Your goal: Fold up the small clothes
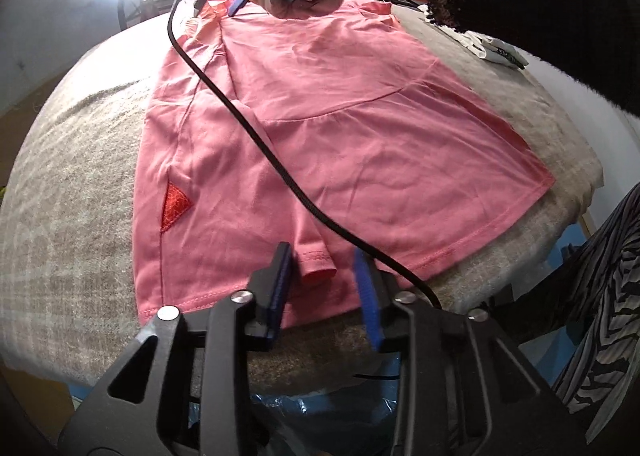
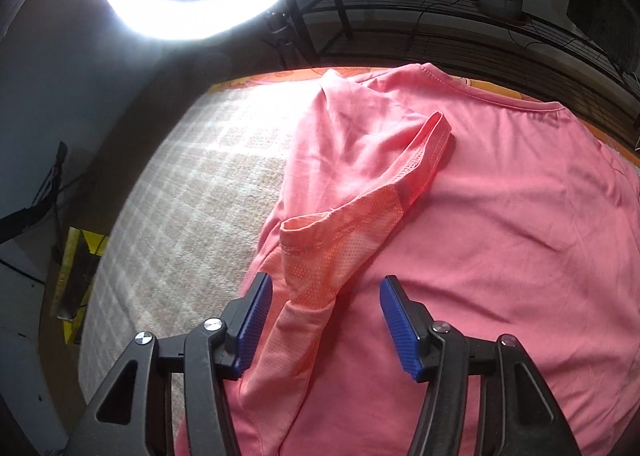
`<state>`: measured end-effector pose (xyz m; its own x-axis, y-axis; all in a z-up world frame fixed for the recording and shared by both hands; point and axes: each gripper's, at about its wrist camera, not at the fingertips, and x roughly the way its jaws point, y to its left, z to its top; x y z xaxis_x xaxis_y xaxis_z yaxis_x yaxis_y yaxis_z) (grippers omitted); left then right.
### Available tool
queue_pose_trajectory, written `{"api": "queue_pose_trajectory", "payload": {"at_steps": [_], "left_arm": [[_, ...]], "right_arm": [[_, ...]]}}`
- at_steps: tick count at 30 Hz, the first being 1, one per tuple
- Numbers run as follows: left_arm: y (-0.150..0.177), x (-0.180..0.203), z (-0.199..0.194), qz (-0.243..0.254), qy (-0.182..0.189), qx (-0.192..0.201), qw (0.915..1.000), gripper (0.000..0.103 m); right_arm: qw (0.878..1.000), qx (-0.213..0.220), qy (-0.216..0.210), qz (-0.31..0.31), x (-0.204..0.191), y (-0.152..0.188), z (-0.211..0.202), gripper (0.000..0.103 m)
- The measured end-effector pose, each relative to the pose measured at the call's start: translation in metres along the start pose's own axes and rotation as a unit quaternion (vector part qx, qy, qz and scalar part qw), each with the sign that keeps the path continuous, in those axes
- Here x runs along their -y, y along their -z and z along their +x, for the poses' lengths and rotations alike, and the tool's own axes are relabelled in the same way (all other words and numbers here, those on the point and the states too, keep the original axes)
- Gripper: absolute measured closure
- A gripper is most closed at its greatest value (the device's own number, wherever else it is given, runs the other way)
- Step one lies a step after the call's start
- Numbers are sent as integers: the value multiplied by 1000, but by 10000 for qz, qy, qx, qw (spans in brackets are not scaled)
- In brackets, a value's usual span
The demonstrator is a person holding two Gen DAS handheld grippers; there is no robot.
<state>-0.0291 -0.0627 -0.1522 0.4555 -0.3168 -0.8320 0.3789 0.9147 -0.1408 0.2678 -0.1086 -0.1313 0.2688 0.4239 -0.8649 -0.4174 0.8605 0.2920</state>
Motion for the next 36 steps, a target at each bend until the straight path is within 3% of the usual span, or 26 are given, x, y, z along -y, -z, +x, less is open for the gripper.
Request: {"api": "queue_pose_trajectory", "payload": {"at_steps": [2,5,15,19,20,23,26,29,36], "left_arm": [[-3,-4,1,-111,8,7,9999,91],[-3,-11,1,-247,92,9,9997,98],[-3,-12,-14,-313,276,180,9990,100],[-3,-10,-14,-253,265,158,9992,100],[-3,-10,-14,-242,263,160,9992,100],[-2,-11,-16,-237,279,171,9992,100],[-3,-11,-21,-228,305,200,9991,101],[-5,-8,-30,-206,412,260,9986,101],[-10,15,-47,42,811,375,9960,101]], "right_arm": [[10000,-42,2,-15,0,0,3,48],[9999,-93,99,-91,0,1,8,49],[9999,-60,-159,-30,2,-2,4,46],[9999,-97,4,-84,-1,-3,9,47],[9998,-118,83,-125,-3,-3,11,50],[9991,-152,281,-278,-9,-3,13,74],[9997,-127,59,-209,-6,-4,9,95],[9998,-22,-89,-187,0,-2,0,102],[9987,283,-424,-98,20,5,-35,103]]}}
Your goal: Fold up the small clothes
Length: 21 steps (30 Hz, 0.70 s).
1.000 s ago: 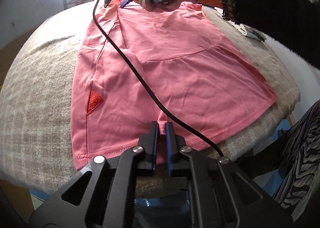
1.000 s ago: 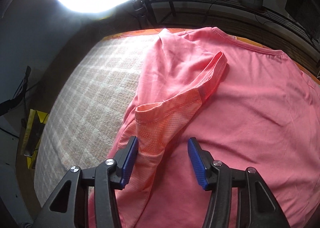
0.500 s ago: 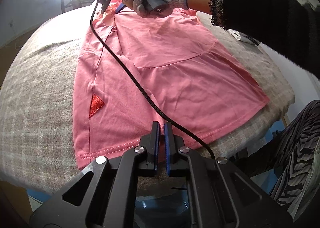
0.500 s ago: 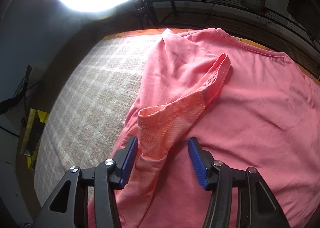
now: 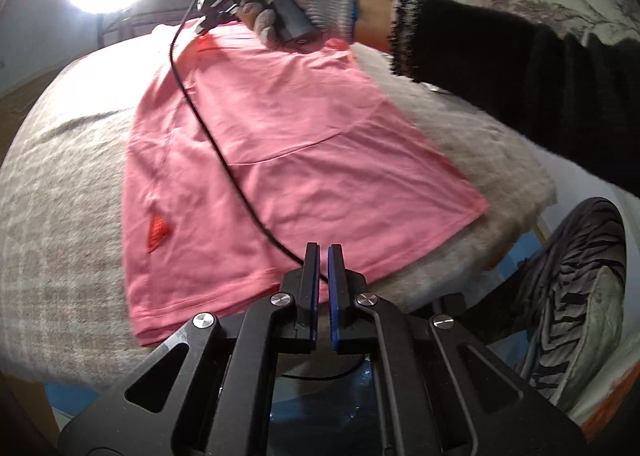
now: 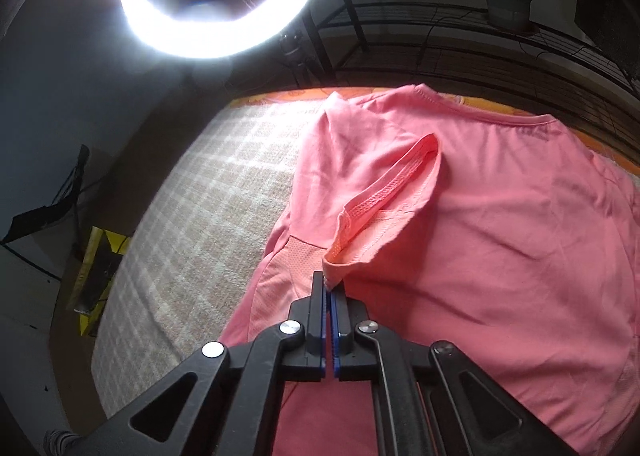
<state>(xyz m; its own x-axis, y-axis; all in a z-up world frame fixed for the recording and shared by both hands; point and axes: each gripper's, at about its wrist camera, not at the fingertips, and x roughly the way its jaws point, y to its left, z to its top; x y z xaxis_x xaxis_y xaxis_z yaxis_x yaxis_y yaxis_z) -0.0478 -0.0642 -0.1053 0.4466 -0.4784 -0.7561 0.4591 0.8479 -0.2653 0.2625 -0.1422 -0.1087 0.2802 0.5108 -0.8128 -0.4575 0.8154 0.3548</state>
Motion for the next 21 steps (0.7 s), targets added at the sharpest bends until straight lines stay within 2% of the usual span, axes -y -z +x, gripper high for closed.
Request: {"api": "queue_pose_trajectory", "payload": {"at_steps": [3,5,8,10,11,12,16,19,21], "left_arm": [[2,5,3,152,-201,-26,9997,101],[5,1,1,66,-393,-35,9992,101],[11,-7,-2,72,-771,-68,9970,101],[14,-10,1,154,-972,-119,9951,99],[16,-11,3,182,-1025,-145,9945,93],[17,-12,5,213,-1056,-156,9941,91],[19,-12,20,358,-1033,-341,9934,86],[20,-9,28,512,-1114,-392,9917,74],[18,-8,36,588,-1223,-429,9898,74]], "right_arm": [[9998,24,40,196,13,0,-2,103],[9995,-11,10,309,18,3,2,103],[9995,-103,-61,275,19,7,10,98],[9993,-149,-106,326,19,9,14,89],[9991,-167,-133,355,19,10,15,75],[9990,-172,-156,383,19,10,16,67],[9991,-183,-169,338,19,6,12,66],[9990,-170,-216,347,22,1,8,63],[9989,-158,-263,354,24,0,6,61]]}}
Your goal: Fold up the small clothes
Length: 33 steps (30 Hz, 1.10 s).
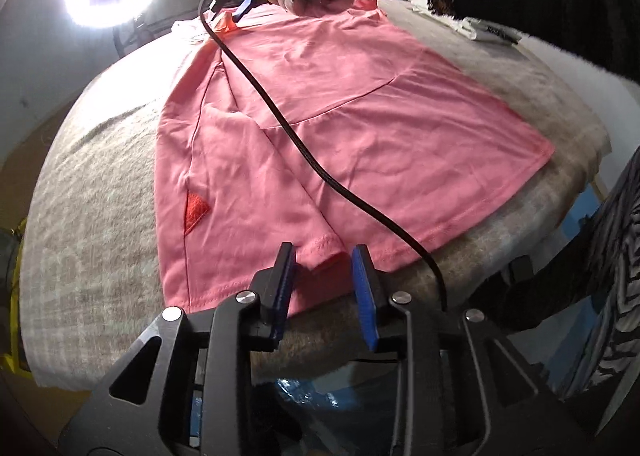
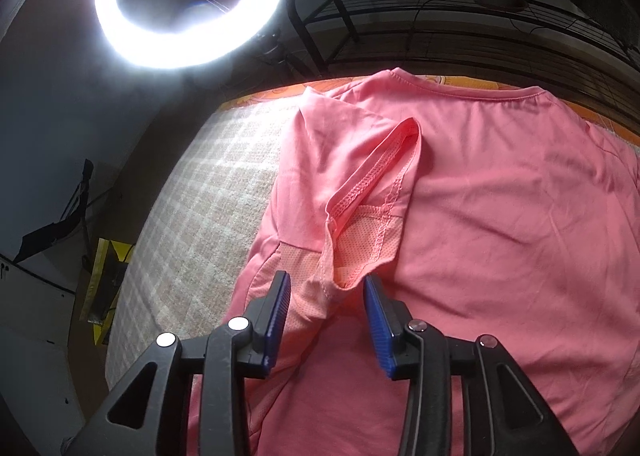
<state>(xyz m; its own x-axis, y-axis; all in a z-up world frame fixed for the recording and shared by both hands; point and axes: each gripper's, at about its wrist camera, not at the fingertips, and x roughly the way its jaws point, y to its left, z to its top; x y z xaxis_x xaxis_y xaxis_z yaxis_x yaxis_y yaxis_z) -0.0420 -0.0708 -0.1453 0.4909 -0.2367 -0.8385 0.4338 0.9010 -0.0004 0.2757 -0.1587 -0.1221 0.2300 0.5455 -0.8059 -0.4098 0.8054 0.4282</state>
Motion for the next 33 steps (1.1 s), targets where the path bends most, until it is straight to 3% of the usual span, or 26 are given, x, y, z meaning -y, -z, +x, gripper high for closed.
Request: {"api": "queue_pose_trajectory", "payload": {"at_steps": [3,4,5,10,11,12,14,15,20,25,31,33], "left_arm": [[-3,-1,10,11,-75,-28,10000,74],[-4,-3,10,-13,-38,8,10000,81],[-5,-5,11,-52,5,6,10000,97],[-9,-19,0,-481,299,130,9983,100],[-11,-20,-5,-515,324,187,9980,100],[-13,-20,-10,-535,360,253,9976,100],[-16,-20,-22,-570,476,395,9965,101],[-18,-19,-28,-573,529,451,9959,101],[-23,-10,-49,-479,898,633,9928,102],[-17,6,-36,-263,952,483,9939,102],[-7,-2,-30,-386,411,375,9977,100],[-4,-4,-29,-357,219,372,9984,86]], "right_arm": [[9999,-37,-94,95,3,0,4,57],[9998,-58,-120,123,3,1,6,56],[9998,-79,-134,143,3,2,8,56],[9998,-140,-111,128,0,7,23,60],[9999,-105,-75,86,-2,8,24,69],[9999,-97,-51,37,-4,7,25,84],[9998,-146,-90,39,-4,7,27,99],[9999,-124,-73,29,-5,7,26,102],[9998,99,-136,-112,-10,1,2,103],[9996,273,-80,-51,-5,0,-17,103],[9998,100,8,186,11,7,2,99],[9998,33,13,206,13,10,9,97]]}}
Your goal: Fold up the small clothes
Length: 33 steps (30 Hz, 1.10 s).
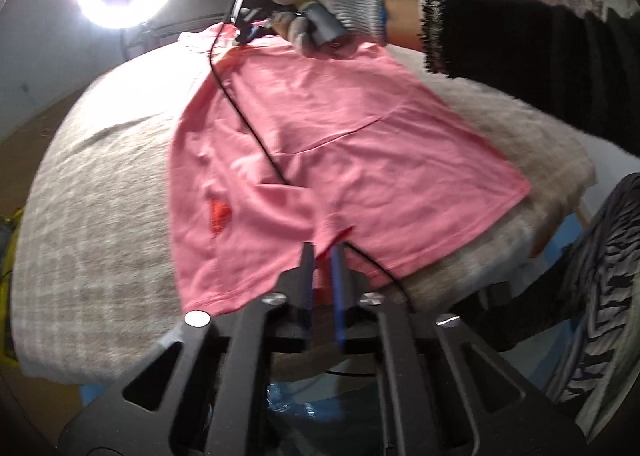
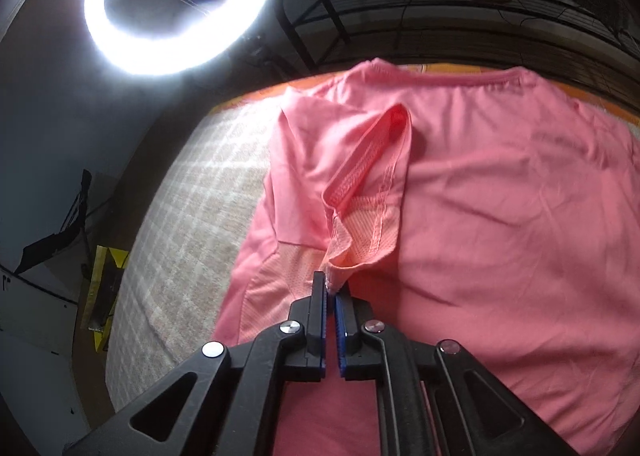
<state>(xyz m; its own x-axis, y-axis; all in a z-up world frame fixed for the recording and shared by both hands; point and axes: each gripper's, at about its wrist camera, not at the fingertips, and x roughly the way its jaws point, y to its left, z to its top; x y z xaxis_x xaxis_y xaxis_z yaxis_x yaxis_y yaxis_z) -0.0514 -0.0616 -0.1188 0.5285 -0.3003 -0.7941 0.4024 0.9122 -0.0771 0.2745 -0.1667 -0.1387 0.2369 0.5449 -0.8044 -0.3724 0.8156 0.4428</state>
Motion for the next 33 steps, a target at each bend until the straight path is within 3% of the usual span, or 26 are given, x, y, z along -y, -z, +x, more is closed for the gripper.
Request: {"api": "queue_pose_trajectory", "payload": {"at_steps": [1,2,3,9,10,11,14,15,18,29,33], "left_arm": [[1,0,0,52,-88,34,9999,71],[2,2,2,109,-162,51,9998,64],[3,3,3,181,-223,56,9996,63],[-4,9,26,462,-636,54,9969,63],[-5,6,31,407,-603,34,9973,75],[-6,0,35,290,-473,-10,9985,102],[-8,-18,29,-200,-143,-41,9997,102],[-9,-24,19,-321,-128,36,9994,102],[-13,-33,-9,-453,-195,261,9984,102],[-36,-58,-88,-432,-779,864,9923,102],[-41,-59,-105,-62,-1231,1050,9868,102]], "right_arm": [[10000,-17,-18,18,1,1,2,94],[10000,-37,-37,41,2,2,4,85],[10000,-41,-48,60,2,2,5,80],[9999,-107,-68,-65,-2,1,6,77],[9999,-116,-58,-81,-3,1,6,77],[9999,-119,-42,-91,-3,1,7,77],[9998,-131,-57,-121,-6,2,10,88],[9998,-153,-78,-134,-7,2,11,96],[9997,-139,-45,-203,-13,3,10,102],[9986,210,-283,-403,-49,-15,-28,103],[9976,377,-455,-360,-61,-28,-46,103]]}}
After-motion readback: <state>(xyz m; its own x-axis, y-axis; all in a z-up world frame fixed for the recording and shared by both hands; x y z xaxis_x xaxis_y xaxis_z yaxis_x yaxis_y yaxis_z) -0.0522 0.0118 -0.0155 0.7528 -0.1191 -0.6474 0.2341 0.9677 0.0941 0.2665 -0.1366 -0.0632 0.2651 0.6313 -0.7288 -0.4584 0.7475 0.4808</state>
